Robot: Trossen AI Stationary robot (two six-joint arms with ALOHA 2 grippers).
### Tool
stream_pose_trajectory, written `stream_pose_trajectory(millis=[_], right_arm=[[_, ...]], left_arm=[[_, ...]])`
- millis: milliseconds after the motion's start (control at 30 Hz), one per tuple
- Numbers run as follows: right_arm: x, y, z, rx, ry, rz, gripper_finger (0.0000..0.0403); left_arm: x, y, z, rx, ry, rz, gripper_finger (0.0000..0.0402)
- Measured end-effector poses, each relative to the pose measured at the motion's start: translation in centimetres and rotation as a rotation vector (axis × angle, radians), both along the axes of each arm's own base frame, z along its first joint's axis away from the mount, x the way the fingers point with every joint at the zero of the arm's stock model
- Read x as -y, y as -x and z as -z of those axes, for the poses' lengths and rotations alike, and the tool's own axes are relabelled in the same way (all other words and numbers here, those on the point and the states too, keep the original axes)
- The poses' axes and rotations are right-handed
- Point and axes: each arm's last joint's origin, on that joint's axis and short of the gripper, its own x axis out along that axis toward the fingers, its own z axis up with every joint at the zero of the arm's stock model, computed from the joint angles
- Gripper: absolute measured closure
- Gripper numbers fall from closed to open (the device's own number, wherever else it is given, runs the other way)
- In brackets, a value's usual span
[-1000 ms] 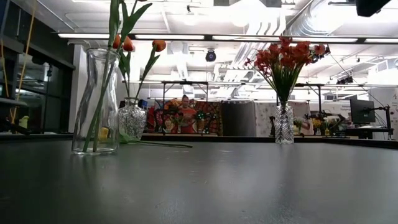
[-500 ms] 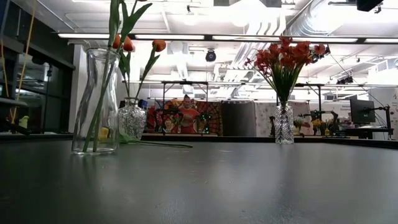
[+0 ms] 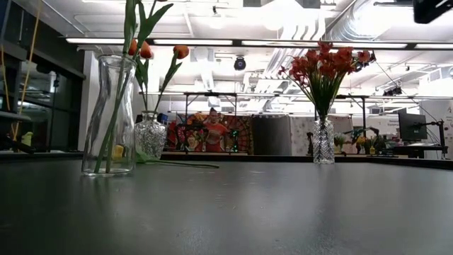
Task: Sort flowers into vase by color
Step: Put the dark red flower into the green vase
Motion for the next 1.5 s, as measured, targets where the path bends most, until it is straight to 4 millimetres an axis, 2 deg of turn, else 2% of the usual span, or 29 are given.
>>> stream_pose_trajectory(millis=[233,400,833,1067,1233,1500], right_arm=[[-1.0,1.1,0.9,-0.06,0.069,-0.056,0.0403],[-1.0,1.2,1.4,-0.1,0.049,-0.06,0.0403],[-0.2,0.2,0.9,-0.059,0.051,-0.021,0.0403],[0.3,-0.7,0.5,-0.025,0.056,-0.061,0.0403],[-0.6,0.5,0.6,-0.037,0.049,-0.095,0.0403],[-1.5,3.0,1.8,-0.112,0.081,0.101,0.0403]], left_arm=[[0.0,0.0,-0.1,0.002,0.001,0.018,0.0248],[0.0,0.0,-0.1,-0.001,-0.005,0.018,0.0248],[0.0,0.0,-0.3,0.009,0.006,0.018,0.0248],[0.0,0.0,-0.3,0.009,0.006,0.018,0.0248],[0.0,0.0,-0.3,0.009,0.006,0.018,0.0248],[0.0,0.0,-0.3,-0.005,-0.015,0.018,0.0248]])
